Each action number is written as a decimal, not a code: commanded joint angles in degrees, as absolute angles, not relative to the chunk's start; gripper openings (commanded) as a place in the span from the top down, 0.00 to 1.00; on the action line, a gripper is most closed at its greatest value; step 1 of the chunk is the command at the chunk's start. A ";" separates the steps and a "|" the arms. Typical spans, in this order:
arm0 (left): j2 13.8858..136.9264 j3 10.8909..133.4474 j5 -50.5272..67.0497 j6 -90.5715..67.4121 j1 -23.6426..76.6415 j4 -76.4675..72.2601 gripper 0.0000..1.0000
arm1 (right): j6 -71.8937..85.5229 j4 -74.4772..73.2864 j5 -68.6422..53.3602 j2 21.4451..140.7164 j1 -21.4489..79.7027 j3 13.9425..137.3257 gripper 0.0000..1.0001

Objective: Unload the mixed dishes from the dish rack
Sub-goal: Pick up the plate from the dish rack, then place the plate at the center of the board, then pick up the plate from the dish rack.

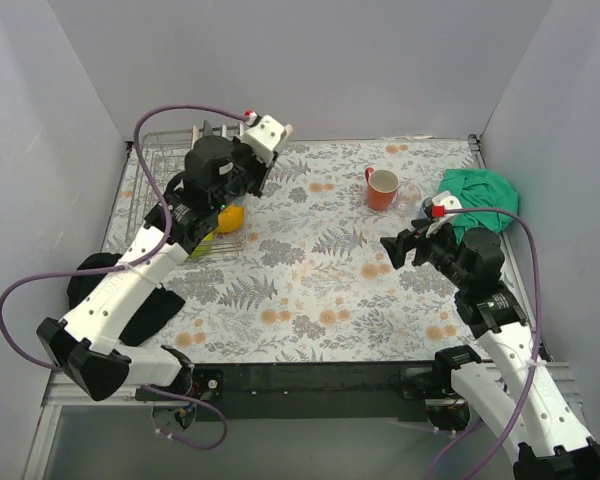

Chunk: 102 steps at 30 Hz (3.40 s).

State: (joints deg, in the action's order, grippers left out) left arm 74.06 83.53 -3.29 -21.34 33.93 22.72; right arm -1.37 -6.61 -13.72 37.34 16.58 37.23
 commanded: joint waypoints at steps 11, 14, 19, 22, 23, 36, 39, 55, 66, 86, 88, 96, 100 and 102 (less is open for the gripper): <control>79.26 72.26 -12.39 -6.53 52.38 2.48 1.00 | 4.92 -10.98 -3.17 25.41 16.79 32.69 0.07; 82.25 69.53 -15.72 -3.01 53.52 -2.98 1.00 | 5.01 -12.48 -0.35 23.74 16.79 32.78 0.07; 86.92 66.10 -17.75 1.65 53.88 -11.41 1.00 | 4.75 -13.09 2.63 22.15 16.79 32.08 0.07; 90.87 65.83 -19.76 3.78 54.05 -14.93 1.00 | 4.57 -13.71 3.60 21.27 16.79 31.29 0.07; 91.92 65.92 -20.56 4.13 53.97 -15.81 1.00 | 4.31 -13.80 4.04 20.75 16.79 31.29 0.07; 107.84 68.55 -27.87 11.96 53.88 -25.49 1.00 | 3.87 -14.59 5.98 19.69 16.79 31.02 0.07; 110.03 69.61 -26.72 9.32 53.88 -23.74 1.00 | 3.78 -14.59 5.98 20.04 16.88 30.94 0.07; 114.61 69.79 -24.00 -2.08 55.28 -17.84 0.32 | 3.95 -14.24 6.50 21.27 16.79 30.94 0.07; 112.60 69.78 -18.39 -11.05 55.55 -13.80 0.04 | 3.87 -14.15 6.68 21.36 16.88 30.85 0.07; 91.95 74.00 -4.84 -41.99 43.79 -1.33 0.02 | 3.78 -13.97 8.44 17.23 16.88 30.59 0.06; 88.26 73.74 -4.66 -44.46 41.06 -0.36 0.02 | 3.87 -13.97 8.00 17.05 16.87 30.50 0.06; 79.55 72.42 -2.20 -51.41 21.20 6.41 0.02 | 3.78 -13.89 5.72 17.75 16.88 30.41 0.07; 76.12 71.19 -1.58 -54.92 12.23 6.50 0.02 | 3.69 -13.54 4.57 18.89 16.79 30.41 0.06; 75.32 71.10 -1.76 -55.72 7.57 6.51 0.02 | 3.60 -13.36 3.78 19.33 16.87 30.41 0.07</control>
State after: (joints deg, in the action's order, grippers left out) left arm 79.22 71.70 -3.25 -51.81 13.30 4.56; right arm 4.23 -16.38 5.61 18.28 16.62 30.83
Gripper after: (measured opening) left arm 0.981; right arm 0.937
